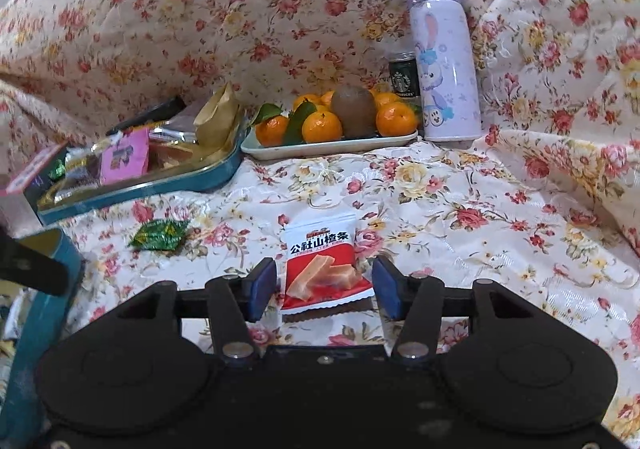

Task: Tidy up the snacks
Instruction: 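Close the left tool on the green wrapped candy while the right tool approaches the red hawthorn packet, then lift the green candy with the left tool while the right tool closes on the hawthorn packet, then carry the green candy and hawthorn packet over the gold tin tray with both tools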

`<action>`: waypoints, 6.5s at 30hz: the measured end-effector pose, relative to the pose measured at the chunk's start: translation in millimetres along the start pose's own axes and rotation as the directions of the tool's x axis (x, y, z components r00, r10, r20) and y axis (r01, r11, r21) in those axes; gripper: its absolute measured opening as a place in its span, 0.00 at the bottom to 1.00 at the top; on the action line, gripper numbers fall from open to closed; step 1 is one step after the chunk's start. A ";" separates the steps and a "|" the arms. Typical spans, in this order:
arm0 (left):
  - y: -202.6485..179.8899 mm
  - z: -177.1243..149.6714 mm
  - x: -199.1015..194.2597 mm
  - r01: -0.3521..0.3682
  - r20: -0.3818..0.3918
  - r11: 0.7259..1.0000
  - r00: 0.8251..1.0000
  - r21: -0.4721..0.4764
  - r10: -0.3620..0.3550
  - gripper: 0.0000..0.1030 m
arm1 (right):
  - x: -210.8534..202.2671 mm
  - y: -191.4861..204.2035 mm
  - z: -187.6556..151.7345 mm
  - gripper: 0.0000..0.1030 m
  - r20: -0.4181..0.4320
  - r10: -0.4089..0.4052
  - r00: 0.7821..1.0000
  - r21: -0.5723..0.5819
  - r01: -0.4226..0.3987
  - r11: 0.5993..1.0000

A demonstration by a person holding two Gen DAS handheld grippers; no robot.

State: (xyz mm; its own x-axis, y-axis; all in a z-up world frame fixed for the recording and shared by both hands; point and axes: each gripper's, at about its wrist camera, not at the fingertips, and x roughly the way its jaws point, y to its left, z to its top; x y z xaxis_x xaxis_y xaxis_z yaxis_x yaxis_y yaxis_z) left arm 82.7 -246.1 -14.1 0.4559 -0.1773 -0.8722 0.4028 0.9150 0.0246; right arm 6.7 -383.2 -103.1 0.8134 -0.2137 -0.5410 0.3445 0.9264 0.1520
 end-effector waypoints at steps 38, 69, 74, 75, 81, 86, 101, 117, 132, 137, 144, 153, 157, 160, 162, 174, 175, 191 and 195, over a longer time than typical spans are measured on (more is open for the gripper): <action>5.4 66.8 79.3 -0.076 -0.130 0.985 0.990 -0.152 0.056 0.41 | -1.2 -0.4 -2.0 0.52 0.022 -0.002 1.000 0.047 0.001 0.999; -22.4 42.7 52.9 0.093 -0.062 0.984 0.993 -0.150 -0.103 0.40 | -1.4 -0.1 -2.0 0.51 0.026 -0.006 1.000 0.050 0.005 0.999; -19.3 47.9 59.9 0.070 -0.072 0.983 0.994 -0.168 -0.083 0.40 | -1.4 -0.5 -2.0 0.51 0.026 -0.006 1.000 0.050 0.005 0.999; -18.0 48.5 61.1 0.068 -0.074 0.982 0.994 -0.174 -0.082 0.40 | -1.1 0.0 -1.9 0.51 0.026 -0.007 1.000 0.050 0.005 0.999; -15.7 44.0 67.0 0.069 -0.092 0.982 0.992 -0.177 -0.086 0.40 | -1.6 -0.5 -2.2 0.51 0.027 -0.007 1.000 0.050 0.006 0.999; -19.4 41.5 64.5 0.054 -0.082 0.989 0.994 -0.138 -0.066 0.41 | -1.7 -0.6 -2.2 0.51 0.027 -0.007 1.000 0.050 0.006 0.999; -16.7 18.3 51.4 0.072 -0.112 0.988 0.990 -0.135 -0.087 0.26 | -1.7 -1.1 -2.1 0.51 0.028 -0.008 1.000 0.051 0.006 0.999; -19.9 -41.8 23.5 0.081 -0.065 0.991 0.994 -0.106 -0.088 0.28 | -0.4 1.1 -3.0 0.53 0.026 -0.010 1.000 0.049 0.008 0.999; -23.7 -49.6 20.3 0.076 -0.024 0.996 0.997 -0.049 -0.077 0.28 | 1.2 2.6 -2.3 0.43 0.021 -0.034 0.999 0.037 0.033 0.999; -19.9 -48.5 20.1 0.093 -0.025 0.994 0.995 -0.055 -0.095 0.28 | -0.4 3.9 -1.1 0.42 0.006 -0.045 0.999 0.018 0.045 0.999; -17.6 -48.2 19.7 0.111 -0.024 0.993 0.993 -0.049 -0.112 0.28 | -35.6 -3.6 -13.1 0.42 -0.043 -0.060 0.997 0.026 0.061 0.998; -17.1 -49.4 18.1 0.117 -0.018 0.992 0.993 -0.044 -0.118 0.28 | -74.9 1.4 -40.3 0.43 -0.085 -0.084 0.993 -0.003 0.084 0.996; -17.8 -48.7 18.4 0.116 -0.020 0.992 0.993 -0.044 -0.117 0.28 | -74.6 14.2 -45.6 0.47 -0.077 -0.129 0.989 -0.071 0.124 0.990; -18.9 -49.1 18.4 0.111 -0.019 0.993 0.994 -0.042 -0.112 0.28 | -72.0 22.4 -47.2 0.49 -0.062 -0.163 0.985 -0.119 0.154 0.981; -19.7 -49.4 18.2 0.108 -0.018 0.993 0.994 -0.041 -0.109 0.28 | -72.1 19.2 -46.9 0.54 -0.058 -0.171 0.984 -0.103 0.164 0.981; -17.0 -49.2 18.5 0.121 -0.018 0.992 0.992 -0.047 -0.122 0.27 | -71.7 19.2 -48.7 0.43 -0.041 -0.138 0.990 -0.094 0.134 0.987; -18.0 -50.0 17.9 0.118 -0.014 0.992 0.993 -0.047 -0.119 0.25 | -72.1 21.2 -49.4 0.41 -0.038 -0.138 0.990 -0.105 0.134 0.985; -15.2 -84.6 -34.3 0.218 -0.003 0.975 0.976 -0.050 -0.218 0.22 | -126.0 9.2 -44.2 0.36 -0.060 -0.008 0.998 0.054 0.012 0.998; -6.6 -103.2 -51.7 0.205 -0.001 0.978 0.979 -0.046 -0.205 0.22 | -150.2 14.8 -47.0 0.35 -0.069 0.039 0.997 0.045 -0.036 0.998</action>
State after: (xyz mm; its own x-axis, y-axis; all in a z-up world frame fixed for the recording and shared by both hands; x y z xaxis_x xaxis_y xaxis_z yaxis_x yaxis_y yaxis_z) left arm -25.5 -205.5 -19.6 0.3624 -0.3608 -0.8593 0.4510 0.8748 -0.1771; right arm -132.3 -322.8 -58.5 0.7919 -0.1557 -0.5904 0.3361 0.9184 0.2086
